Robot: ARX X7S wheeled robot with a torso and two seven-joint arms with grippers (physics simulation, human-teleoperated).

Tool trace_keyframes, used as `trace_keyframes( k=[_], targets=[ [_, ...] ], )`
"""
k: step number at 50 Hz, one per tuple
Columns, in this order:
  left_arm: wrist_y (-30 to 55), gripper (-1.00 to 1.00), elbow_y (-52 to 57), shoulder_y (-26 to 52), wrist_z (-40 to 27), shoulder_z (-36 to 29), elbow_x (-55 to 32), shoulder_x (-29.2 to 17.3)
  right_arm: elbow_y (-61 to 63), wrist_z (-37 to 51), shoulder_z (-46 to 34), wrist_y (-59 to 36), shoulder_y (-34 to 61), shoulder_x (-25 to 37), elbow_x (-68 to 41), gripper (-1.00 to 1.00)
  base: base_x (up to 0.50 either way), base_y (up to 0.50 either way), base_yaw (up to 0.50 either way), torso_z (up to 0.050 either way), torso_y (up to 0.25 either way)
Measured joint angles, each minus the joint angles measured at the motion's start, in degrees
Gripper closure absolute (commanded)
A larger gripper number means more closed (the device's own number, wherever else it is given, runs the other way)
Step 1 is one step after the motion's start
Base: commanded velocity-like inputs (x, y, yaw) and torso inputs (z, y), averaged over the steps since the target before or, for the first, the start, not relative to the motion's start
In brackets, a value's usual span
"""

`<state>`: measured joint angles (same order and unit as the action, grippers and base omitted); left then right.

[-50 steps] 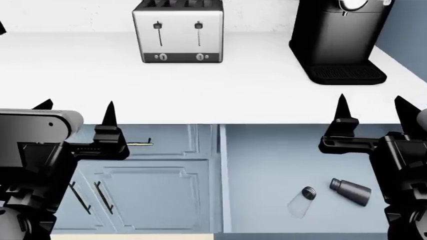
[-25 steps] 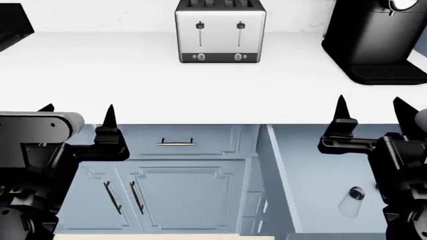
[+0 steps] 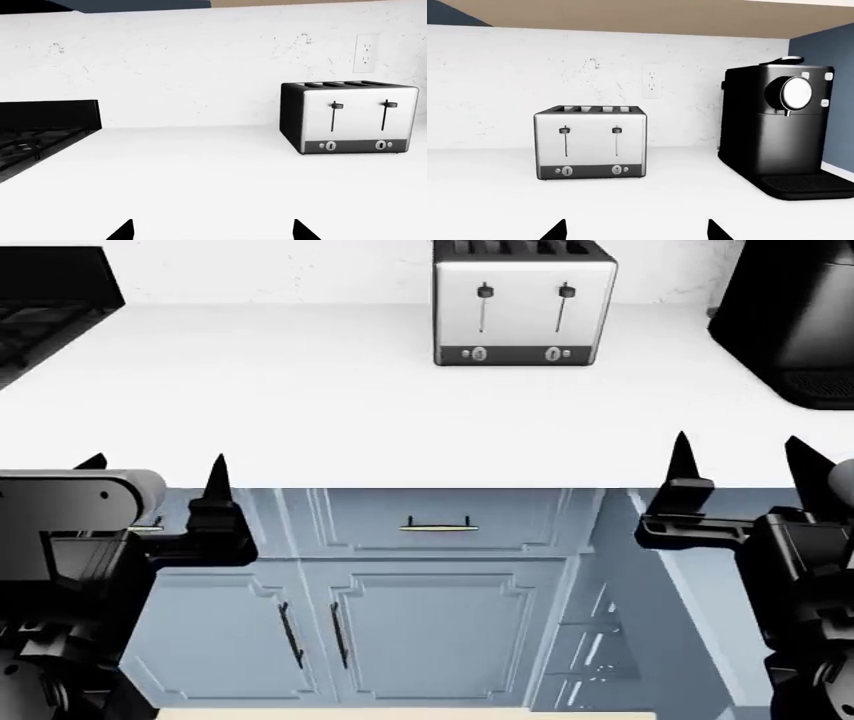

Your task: Pick and place the shaker into the drawer. Then close the cabinet.

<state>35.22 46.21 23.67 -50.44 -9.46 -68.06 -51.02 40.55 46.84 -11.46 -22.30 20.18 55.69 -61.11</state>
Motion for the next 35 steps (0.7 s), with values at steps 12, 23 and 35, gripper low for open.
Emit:
trace_keyframes(
  k=[12,23,35],
  targets=[
    [-0.47,-1.0,0.07,-0.74,0.1,0.27,0.17,-0.18,0.02,0.03,0.1,0.03,-0.17,0.05,0.08,-1.0,0.0,0.41,0.0,0.0,0.0],
    [-0.68,-1.0,0.13,-0.99,0.0,0.46,0.01,-0.33,0.05,0.08,0.19,-0.03,-0.14,0.07,-0.06,-1.0,0.0,0.41,0.0,0.0,0.0],
    [-0.89,-1.0,0.23,-1.14,-0.27,0.68,-0.23,-0.41,0.21,0.11,0.18,-0.28,0.2,0.09,-0.4,-1.0,0.0,0.3,0.0,0.0,0.0]
  ],
)
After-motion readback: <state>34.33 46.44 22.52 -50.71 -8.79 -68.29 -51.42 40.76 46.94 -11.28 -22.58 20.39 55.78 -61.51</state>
